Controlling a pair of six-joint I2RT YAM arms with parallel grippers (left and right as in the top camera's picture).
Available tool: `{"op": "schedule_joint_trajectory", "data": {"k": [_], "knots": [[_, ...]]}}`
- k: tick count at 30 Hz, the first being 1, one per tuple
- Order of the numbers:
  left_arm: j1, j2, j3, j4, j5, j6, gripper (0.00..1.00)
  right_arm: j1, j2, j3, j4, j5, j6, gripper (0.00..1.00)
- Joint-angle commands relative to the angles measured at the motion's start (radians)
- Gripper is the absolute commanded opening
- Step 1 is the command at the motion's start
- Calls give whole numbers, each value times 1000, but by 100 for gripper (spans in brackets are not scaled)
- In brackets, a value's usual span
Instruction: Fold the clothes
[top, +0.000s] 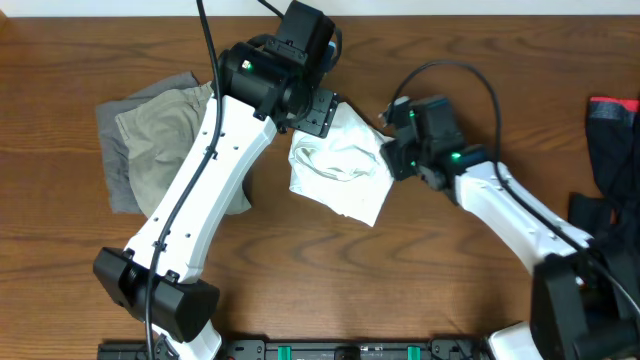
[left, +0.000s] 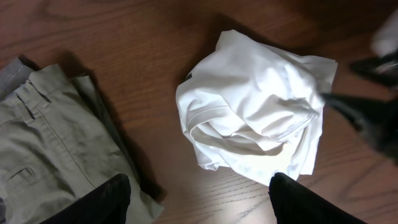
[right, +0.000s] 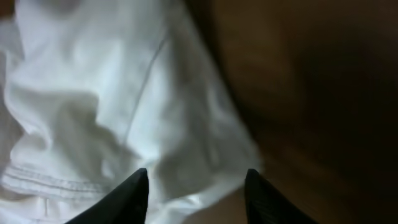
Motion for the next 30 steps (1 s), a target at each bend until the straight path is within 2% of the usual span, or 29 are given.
{"op": "schedule_joint_trajectory", "data": {"k": [1, 3, 8, 12, 15, 20, 24, 28, 30], "knots": [[3, 3, 5, -2, -7, -6, 73, -32, -102, 13, -17, -74, 30, 54], [3, 3, 4, -2, -7, -6, 73, -34, -141, 13, -52, -170, 84, 54], [3, 3, 5, -2, -7, -5, 73, -3, -177, 13, -129, -394, 326, 48], [3, 3, 4, -2, -8, -5, 73, 51, -154, 13, -203, -318, 555, 49], [3, 3, 5, -3, -8, -5, 73, 76, -122, 12, -193, -291, 645, 52], [3, 3, 5, -3, -8, -5, 73, 103, -47, 12, -114, -292, 747, 57], [3, 3, 5, -3, -8, -6, 73, 109, 23, 12, -29, -291, 808, 57], [3, 3, 5, -3, -7, -6, 73, 109, 72, 12, 46, -291, 850, 50], [3, 3, 5, -3, -7, -6, 73, 109, 88, 12, 105, -283, 850, 41]]}}
